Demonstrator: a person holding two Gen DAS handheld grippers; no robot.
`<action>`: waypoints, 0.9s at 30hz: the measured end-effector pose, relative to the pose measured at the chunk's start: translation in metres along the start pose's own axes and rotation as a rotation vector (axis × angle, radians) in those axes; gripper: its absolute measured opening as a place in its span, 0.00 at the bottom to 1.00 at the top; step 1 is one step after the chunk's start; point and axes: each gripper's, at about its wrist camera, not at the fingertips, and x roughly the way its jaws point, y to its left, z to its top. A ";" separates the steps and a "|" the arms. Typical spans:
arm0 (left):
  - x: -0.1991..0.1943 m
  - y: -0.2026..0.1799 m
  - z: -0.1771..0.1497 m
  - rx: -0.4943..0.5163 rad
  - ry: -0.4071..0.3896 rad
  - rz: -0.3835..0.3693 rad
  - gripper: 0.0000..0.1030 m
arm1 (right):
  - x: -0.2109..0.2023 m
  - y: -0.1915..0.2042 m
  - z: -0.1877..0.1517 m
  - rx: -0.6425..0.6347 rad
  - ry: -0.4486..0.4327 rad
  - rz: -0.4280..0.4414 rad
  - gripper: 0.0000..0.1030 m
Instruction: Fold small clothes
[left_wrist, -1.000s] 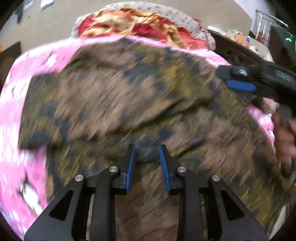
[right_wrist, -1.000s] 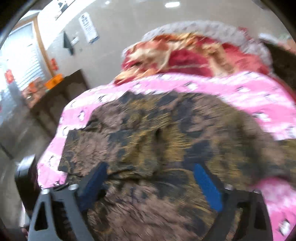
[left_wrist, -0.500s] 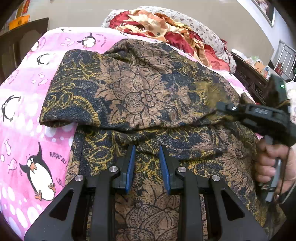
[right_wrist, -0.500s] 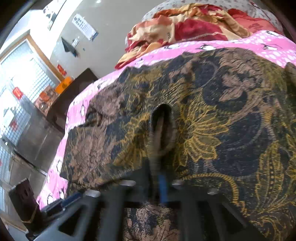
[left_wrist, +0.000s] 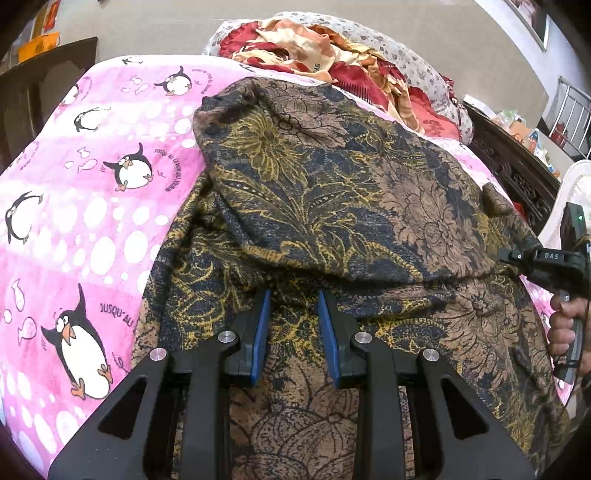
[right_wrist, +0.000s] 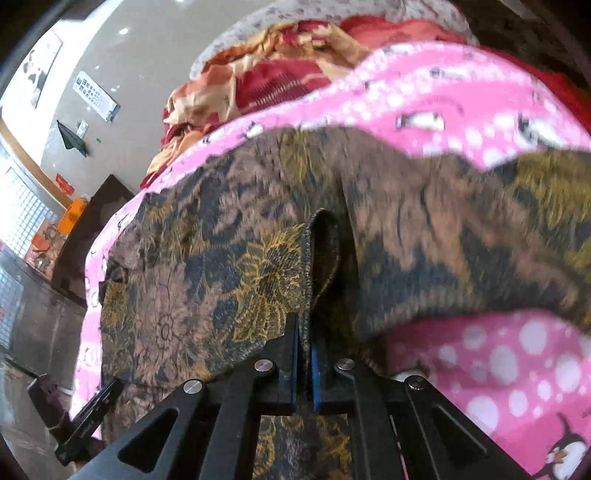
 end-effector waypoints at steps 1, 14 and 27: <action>0.000 0.000 0.000 -0.001 0.000 0.000 0.25 | 0.000 -0.001 0.000 0.003 -0.007 -0.011 0.05; -0.053 0.015 0.023 -0.011 -0.126 0.062 0.25 | -0.050 0.010 -0.018 -0.124 -0.058 -0.118 0.10; 0.077 0.034 0.111 -0.125 -0.023 0.250 0.26 | 0.026 0.052 0.019 -0.221 -0.097 -0.303 0.10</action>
